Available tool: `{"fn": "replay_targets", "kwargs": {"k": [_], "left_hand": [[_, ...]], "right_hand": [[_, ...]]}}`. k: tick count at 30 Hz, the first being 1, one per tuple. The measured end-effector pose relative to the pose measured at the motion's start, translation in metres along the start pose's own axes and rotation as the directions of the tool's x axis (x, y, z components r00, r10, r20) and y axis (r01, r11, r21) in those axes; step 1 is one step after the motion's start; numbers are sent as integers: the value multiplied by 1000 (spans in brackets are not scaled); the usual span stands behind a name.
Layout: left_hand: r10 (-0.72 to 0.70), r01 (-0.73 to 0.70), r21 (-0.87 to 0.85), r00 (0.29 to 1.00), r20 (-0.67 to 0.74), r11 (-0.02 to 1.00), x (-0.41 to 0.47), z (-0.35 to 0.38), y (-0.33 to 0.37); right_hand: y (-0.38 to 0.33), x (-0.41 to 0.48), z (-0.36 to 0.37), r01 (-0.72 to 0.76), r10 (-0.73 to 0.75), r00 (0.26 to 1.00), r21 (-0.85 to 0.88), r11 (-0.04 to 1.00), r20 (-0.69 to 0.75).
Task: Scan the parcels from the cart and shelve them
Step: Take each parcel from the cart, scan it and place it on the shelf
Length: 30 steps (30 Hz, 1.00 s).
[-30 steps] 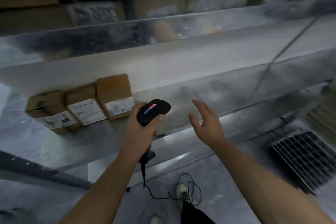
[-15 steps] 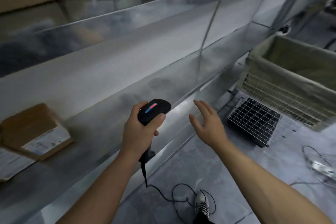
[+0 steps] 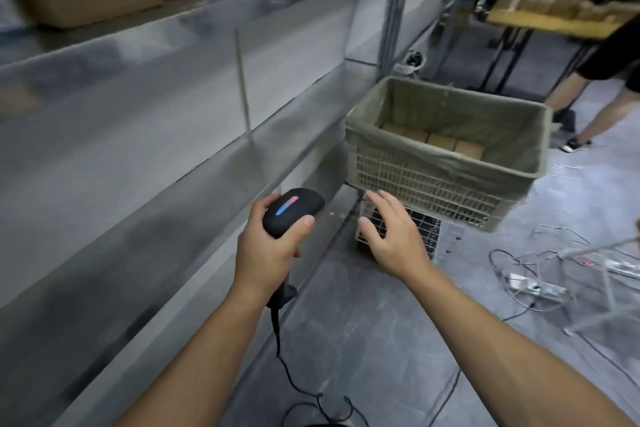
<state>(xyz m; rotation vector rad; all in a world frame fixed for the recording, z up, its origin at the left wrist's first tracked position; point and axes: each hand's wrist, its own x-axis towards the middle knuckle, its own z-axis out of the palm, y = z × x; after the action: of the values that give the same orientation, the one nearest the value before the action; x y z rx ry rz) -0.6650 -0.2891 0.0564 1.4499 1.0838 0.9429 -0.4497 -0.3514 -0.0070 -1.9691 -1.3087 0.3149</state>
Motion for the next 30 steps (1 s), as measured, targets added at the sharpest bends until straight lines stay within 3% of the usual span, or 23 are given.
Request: {"fn": "replay_targets", "kwargs": {"k": [16,30], "left_hand": [[53,-50,-17,970,238,999,95,159,13],[13,-7,-16,897,442,1000,286,281,3]], "right_hand": [[111,66,-79,-225,218,957,-12,974,-193],[193,227,-93,-421,412,867,28,907,-281]]}}
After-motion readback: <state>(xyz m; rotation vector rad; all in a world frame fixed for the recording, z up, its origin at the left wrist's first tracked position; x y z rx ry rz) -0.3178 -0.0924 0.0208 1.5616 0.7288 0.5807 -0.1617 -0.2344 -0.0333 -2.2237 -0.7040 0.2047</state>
